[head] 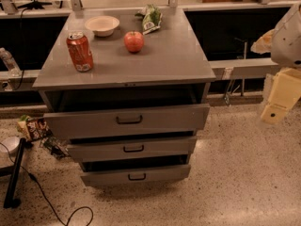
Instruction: Open top drawer
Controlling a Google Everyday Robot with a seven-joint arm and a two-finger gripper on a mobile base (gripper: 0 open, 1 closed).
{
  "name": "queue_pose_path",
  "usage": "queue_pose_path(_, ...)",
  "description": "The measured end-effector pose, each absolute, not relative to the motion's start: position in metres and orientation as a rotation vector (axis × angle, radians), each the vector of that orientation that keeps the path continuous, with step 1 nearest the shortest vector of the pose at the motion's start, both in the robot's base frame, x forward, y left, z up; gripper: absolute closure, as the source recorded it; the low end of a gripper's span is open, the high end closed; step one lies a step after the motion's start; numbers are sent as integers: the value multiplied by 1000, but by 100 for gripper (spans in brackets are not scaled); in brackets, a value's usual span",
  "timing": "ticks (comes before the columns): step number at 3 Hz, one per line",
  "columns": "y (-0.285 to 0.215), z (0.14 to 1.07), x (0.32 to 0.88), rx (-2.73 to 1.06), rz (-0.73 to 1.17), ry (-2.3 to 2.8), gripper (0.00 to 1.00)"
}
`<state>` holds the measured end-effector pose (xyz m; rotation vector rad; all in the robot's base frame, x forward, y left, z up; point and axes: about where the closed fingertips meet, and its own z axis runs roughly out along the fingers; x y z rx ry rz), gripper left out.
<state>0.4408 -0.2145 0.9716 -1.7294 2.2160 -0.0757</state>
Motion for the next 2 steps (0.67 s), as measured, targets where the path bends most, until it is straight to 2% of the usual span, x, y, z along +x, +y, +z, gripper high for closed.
queue_pose_path(2, -189, 865, 475, -1796, 170, 2160, 0)
